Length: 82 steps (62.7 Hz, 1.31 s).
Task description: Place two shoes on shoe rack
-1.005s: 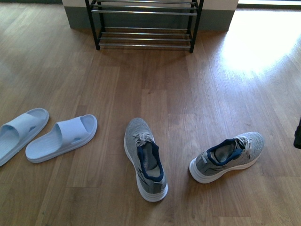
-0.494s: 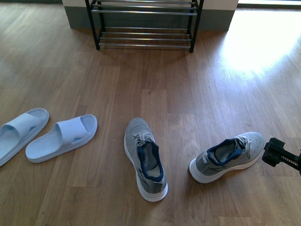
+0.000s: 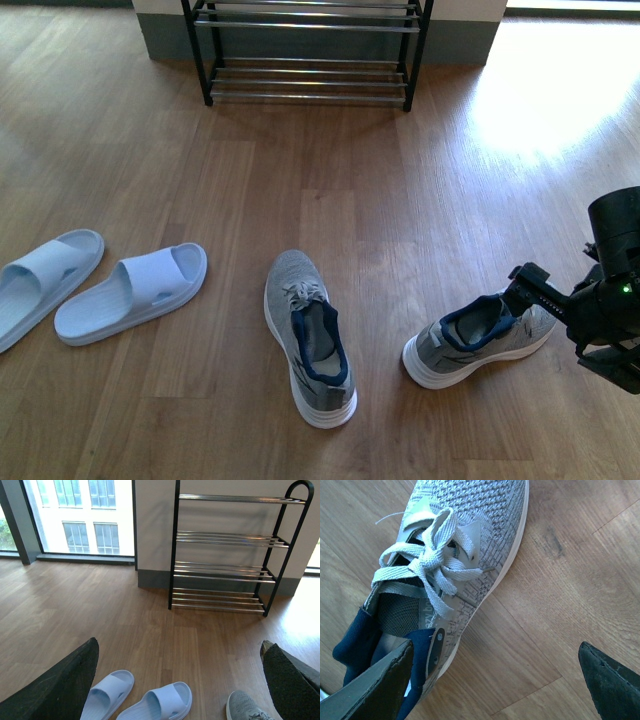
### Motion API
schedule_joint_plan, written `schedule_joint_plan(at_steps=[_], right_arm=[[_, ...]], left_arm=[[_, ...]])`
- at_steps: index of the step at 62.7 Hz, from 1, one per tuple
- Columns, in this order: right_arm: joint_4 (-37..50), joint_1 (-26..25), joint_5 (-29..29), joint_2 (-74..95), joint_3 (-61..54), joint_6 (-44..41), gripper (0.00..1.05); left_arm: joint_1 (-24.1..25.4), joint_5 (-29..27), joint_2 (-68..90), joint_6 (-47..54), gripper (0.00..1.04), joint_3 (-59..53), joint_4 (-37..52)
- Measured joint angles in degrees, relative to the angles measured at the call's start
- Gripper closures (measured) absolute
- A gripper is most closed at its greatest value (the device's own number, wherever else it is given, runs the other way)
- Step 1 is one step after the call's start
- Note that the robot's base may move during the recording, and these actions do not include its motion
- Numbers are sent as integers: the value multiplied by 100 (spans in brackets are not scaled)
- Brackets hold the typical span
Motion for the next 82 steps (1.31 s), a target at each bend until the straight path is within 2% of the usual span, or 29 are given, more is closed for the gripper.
schedule_joint_plan(at_steps=[49, 72, 74, 79, 82], right_arm=[[-249, 348, -232, 1008, 813, 286, 9], [-463, 442, -168, 1421, 1438, 293, 9], [-483, 442, -140, 1425, 1482, 271, 12], [-492, 439, -105, 1434, 1526, 212, 31], [-492, 439, -101, 1434, 1526, 208, 38]], left_arm=[[0, 0, 0, 0, 9, 0, 0], [0, 0, 0, -2, 9, 0, 0], [0, 0, 0, 0, 9, 0, 0], [0, 0, 0, 0, 9, 0, 0], [0, 0, 0, 0, 9, 0, 0]])
